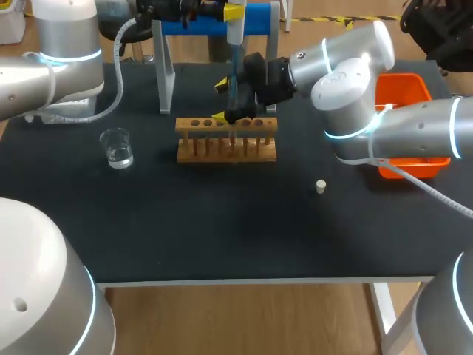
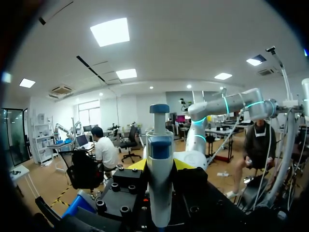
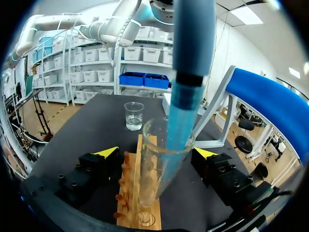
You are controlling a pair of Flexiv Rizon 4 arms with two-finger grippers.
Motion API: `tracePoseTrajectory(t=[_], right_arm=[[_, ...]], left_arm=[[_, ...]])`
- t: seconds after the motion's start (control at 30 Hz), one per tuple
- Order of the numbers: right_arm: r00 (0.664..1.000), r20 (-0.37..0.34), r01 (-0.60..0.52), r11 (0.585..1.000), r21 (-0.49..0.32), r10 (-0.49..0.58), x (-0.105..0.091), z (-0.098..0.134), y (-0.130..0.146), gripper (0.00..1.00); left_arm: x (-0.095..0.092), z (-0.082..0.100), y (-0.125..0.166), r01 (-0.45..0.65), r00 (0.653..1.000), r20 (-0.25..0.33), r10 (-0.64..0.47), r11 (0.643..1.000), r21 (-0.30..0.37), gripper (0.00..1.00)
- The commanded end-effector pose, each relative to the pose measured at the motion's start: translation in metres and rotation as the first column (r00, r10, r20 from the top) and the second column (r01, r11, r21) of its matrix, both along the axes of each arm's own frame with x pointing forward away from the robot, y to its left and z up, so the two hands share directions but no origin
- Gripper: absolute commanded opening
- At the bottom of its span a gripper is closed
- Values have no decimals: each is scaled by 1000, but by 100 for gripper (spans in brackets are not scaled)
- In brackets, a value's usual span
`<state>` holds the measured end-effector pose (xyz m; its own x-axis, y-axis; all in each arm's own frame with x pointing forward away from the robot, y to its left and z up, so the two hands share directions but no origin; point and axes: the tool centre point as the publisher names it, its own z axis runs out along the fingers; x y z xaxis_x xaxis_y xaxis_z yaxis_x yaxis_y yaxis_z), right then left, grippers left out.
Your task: Invert the test tube, pick up the pipette, mount the tip to pipette, aspirate from beaker and dispense into the tube, eject the tip, return the pipette, and cap with the stopper.
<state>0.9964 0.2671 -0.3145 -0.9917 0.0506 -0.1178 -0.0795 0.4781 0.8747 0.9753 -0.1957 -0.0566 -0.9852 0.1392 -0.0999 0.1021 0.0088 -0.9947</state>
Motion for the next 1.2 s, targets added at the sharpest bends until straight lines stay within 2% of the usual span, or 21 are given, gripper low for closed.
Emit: tracePoseTrajectory(t=[0.03,1.2], right_arm=[[1000,0,0,1000,-2,0,0,0,0,100],[1000,0,0,1000,-2,0,0,0,0,100]], left_arm=[[-3,4,0,-6,1000,1,6,1000,6,0],[-19,28,1,-21,998,61,20,1000,13,0]])
